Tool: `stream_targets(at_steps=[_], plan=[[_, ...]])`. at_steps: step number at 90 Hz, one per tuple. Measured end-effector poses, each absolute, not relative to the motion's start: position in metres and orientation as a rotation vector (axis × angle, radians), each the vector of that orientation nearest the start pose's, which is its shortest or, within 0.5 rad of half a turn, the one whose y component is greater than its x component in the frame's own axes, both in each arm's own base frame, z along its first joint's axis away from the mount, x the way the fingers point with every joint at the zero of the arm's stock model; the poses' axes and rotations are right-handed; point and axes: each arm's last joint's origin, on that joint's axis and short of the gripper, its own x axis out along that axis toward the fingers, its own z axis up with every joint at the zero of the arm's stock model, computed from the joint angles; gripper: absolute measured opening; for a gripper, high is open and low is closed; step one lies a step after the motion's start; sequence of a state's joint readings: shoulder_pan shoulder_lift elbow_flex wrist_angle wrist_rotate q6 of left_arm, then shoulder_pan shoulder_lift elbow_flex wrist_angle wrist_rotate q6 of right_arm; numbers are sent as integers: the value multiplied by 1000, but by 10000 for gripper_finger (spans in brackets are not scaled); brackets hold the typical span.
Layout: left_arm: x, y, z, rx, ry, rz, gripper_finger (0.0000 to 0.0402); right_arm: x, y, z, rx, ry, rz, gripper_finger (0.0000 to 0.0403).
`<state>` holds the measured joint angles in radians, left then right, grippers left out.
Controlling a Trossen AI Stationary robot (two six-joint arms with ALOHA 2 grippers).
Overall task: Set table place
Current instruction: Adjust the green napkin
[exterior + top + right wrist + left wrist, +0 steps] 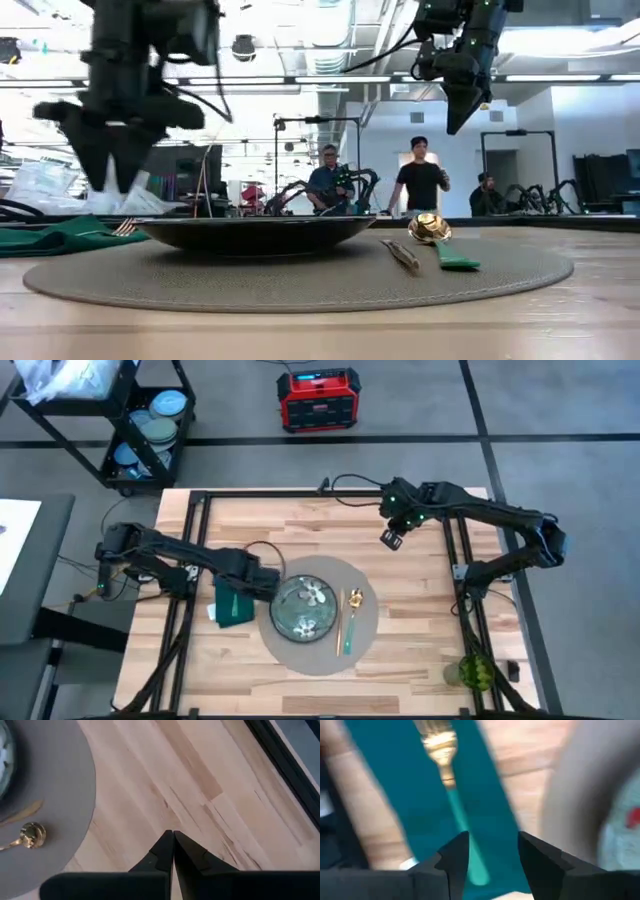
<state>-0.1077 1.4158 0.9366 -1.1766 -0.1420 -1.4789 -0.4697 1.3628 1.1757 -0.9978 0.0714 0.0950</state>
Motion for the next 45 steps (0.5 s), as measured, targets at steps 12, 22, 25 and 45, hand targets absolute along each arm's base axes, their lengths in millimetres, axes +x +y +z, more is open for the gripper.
stream_targets(at_steps=[12,22,25,45], plan=[[191,-19,203,-951,1180,1281,151,225,-112,274,319,1189,-516,0],[178,-17,194,-947,1114,1339,141,225,-107,267,322,1207,-504,0],[175,-16,192,-938,1097,1354,133,225,-106,266,324,1209,-502,0],[169,-15,174,-926,1092,1351,33,226,-99,259,323,1227,-491,0]])
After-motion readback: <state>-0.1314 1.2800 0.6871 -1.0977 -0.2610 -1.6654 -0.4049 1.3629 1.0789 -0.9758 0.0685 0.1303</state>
